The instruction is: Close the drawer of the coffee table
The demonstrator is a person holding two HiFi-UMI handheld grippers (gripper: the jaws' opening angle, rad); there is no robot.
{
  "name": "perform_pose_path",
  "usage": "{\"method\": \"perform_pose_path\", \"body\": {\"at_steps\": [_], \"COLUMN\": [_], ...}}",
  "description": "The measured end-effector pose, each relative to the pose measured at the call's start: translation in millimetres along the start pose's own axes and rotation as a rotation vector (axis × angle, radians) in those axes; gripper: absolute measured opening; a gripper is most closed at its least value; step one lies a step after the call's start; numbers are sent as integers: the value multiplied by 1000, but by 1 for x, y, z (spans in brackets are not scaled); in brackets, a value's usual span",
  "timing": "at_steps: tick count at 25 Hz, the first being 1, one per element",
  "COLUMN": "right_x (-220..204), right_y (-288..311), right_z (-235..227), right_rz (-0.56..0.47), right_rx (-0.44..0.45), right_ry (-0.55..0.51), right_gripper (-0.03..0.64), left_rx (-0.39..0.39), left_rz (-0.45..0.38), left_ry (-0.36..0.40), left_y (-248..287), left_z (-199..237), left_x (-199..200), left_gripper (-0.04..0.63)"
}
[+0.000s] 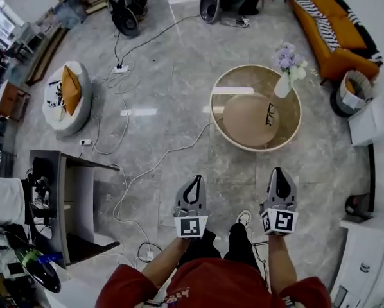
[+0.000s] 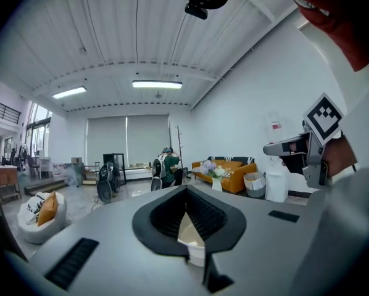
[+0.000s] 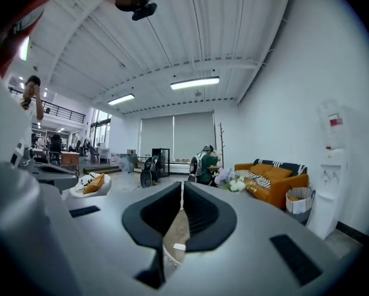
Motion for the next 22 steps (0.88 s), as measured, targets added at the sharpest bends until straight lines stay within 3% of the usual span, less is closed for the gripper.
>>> {"method": "perform_pose_path", "body": {"at_steps": [4,8,16,22], "right_x": [63,104,183,197], "right_y": [-17,-20,-12,-4], "right_z": [-4,11,26,23], "right_rz": [-59,-118,-258,-269], "right_rx": [16,21,18,27], "right_ry": [-69,-70,-12,-55], "right_gripper": [26,26,26,26], "left_rx": [-51,-24,9,26], "left_rz": [-71,-155,-279,-320], "left_ry": [11,62,110,131], "left_y": [-19,-31,-48,-50], "left_z": [-8,4,33,42], "left_x": [76,125,190,209], "left_gripper": [15,14,15,14]}}
Point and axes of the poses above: the fingertips, and each gripper's own axes: y forward along the fingers, z to its left, x out of its top, the point moved 3 cm from there along -y, backward along the fingers, and after that the axes turned 8 degrees about -y, right-handed, at the moved point
